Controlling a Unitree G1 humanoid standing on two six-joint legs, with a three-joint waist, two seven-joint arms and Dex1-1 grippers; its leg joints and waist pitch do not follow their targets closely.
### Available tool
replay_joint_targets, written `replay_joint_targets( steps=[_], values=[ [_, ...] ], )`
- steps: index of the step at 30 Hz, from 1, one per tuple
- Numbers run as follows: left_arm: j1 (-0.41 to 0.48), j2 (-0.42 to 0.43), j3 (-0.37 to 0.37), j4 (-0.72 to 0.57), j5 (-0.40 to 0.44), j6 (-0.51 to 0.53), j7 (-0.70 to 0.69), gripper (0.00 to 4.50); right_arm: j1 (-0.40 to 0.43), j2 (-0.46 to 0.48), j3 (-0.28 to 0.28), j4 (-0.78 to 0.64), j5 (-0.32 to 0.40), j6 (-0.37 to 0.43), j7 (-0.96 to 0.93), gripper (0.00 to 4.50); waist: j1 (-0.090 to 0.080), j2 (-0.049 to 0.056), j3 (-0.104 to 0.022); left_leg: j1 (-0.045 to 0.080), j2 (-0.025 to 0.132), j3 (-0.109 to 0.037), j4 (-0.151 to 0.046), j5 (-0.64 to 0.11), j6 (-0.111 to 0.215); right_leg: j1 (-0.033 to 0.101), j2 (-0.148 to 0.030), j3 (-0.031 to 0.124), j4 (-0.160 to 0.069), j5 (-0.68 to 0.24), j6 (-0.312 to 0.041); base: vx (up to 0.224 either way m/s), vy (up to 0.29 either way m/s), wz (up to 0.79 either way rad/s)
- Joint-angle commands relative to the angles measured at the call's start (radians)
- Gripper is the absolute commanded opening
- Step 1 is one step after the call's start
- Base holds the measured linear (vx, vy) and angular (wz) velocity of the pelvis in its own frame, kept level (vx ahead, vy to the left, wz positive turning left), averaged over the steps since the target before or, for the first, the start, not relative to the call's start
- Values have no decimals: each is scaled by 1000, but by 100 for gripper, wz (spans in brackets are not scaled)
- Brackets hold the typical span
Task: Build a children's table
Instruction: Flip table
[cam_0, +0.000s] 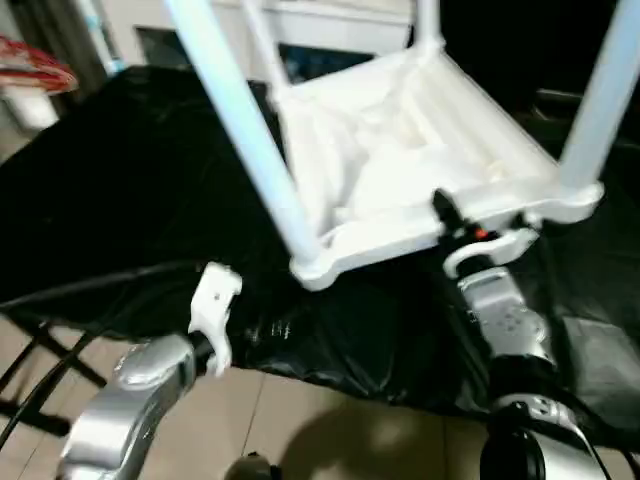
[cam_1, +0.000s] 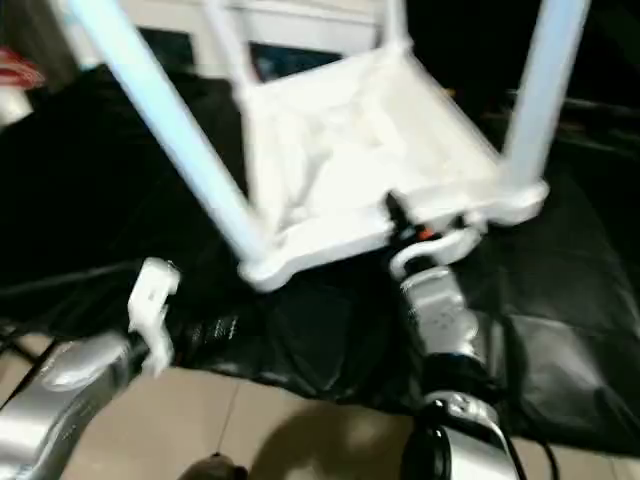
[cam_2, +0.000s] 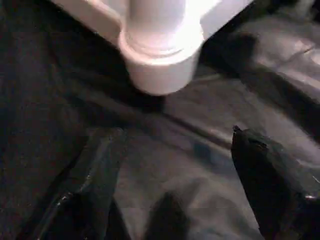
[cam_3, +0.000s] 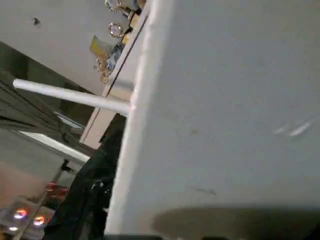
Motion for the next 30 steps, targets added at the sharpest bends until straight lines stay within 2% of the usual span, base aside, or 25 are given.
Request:
replay_joint_targets(
  steps=[1,3,6,7,8,10,11,15,16,17,18,19,20,23,24,25,27,28,30],
  values=[
    [-18,2,-24,-79,-9,-31,-21,414,16,-60,16,-130,-92,-63,-50,208,-7,5,-72,30,77,-22,-70,5,64,47,-88,60,-60,49,-240,0,0,0],
    [-25,-5,-31,-99,-13,-38,-17,429,30,-70,32,-160,-117,-62,-63,208,1,6,-73,30,78,-19,-71,-4,46,46,-88,60,-60,39,-217,0,0,0],
    [-52,-17,-52,-134,-7,-64,1,448,58,-83,61,-226,-166,-50,-103,208,-1,2,-70,25,76,-18,-77,-39,16,51,-90,62,-66,-19,-178,0,0,0],
    [-76,-34,-61,-161,6,-62,15,450,77,-95,84,-270,-209,-41,-139,208,-2,0,-70,24,76,-19,-79,-43,5,51,-89,61,-68,-43,-158,0,0,0],
    [-76,-34,-61,-161,6,-62,15,450,77,-95,84,-270,-209,-41,-139,208,-1,0,-70,31,77,-17,-79,-55,-4,45,-88,62,-71,-58,-142,0,0,0],
    [-105,-42,-80,-192,21,-60,21,450,94,-112,109,-315,-266,-28,-189,208,-2,-5,-68,27,76,-19,-83,-67,-14,50,-90,63,-75,-90,-122,0,0,0],
    [-119,-43,-94,-210,30,-62,21,450,104,-121,123,-344,-296,-17,-218,208,-3,-10,-67,30,75,-17,-83,-77,-19,46,-88,63,-78,-109,-107,0,0,0],
    [-171,-30,-142,-258,68,-66,19,450,135,-134,167,-450,-372,26,-298,208,-4,-12,-64,27,73,-20,-87,-86,-33,47,-87,63,-82,-154,-64,0,0,0],
    [-192,-31,-146,-264,77,-62,30,450,142,-141,185,-474,-393,45,-318,208,-6,-19,-64,27,72,-20,-88,-92,-40,49,-87,63,-83,-167,-50,0,0,0],
    [-193,-31,-146,-264,78,-62,31,450,142,-142,186,-475,-394,46,-319,208,-5,-16,-62,27,71,-21,-90,-94,-45,48,-86,64,-84,-174,-44,0,0,0],
    [-234,-31,-144,-263,105,-64,51,450,150,-162,219,-504,-444,66,-352,208,-7,-23,-61,29,71,-21,-92,-102,-53,48,-84,64,-87,-180,-33,0,0,0],
    [-254,-28,-141,-259,121,-69,60,450,152,-171,235,-515,-467,70,-363,208,-7,-19,-63,30,70,-23,-92,-107,-61,49,-85,63,-85,-181,-29,0,0,0],
    [-273,-26,-136,-253,131,-72,65,450,152,-177,244,-523,-477,81,-371,208,-11,-27,-62,28,69,-23,-93,-110,-66,52,-85,63,-87,-188,-22,0,0,0],
    [-331,-15,-117,-241,151,-86,73,450,148,-198,275,-556,-496,135,-400,208,-14,-26,-62,30,67,-25,-94,-126,-73,53,-88,64,-90,-208,-11,0,0,0],
    [-358,-6,-112,-235,166,-103,74,450,146,-213,292,-569,-518,157,-409,208,-17,-33,-64,31,67,-25,-95,-123,-76,54,-85,63,-90,-201,-4,0,0,0],
    [-405,13,-103,-218,202,-134,83,450,138,-239,322,-590,-561,182,-419,208,-20,-34,-64,35,68,-27,-96,-130,-80,51,-82,62,-90,-199,0,0,0,0],
    [-418,19,-101,-212,213,-142,87,450,136,-247,330,-596,-573,188,-422,208,-26,-37,-64,33,67,-28,-95,-125,-85,54,-84,61,-86,-172,-4,0,0,0],
    [-466,25,-88,-191,232,-171,101,450,123,-262,351,-610,-592,212,-435,208,-28,-40,-65,33,68,-28,-94,-120,-85,55,-85,62,-85,-157,-10,0,0,0],
    [-491,24,-81,-183,235,-184,106,450,116,-268,361,-614,-602,225,-441,208,-28,-39,-68,36,67,-25,-91,-108,-88,53,-85,63,-80,-125,-21,0,0,0]
  ],
)
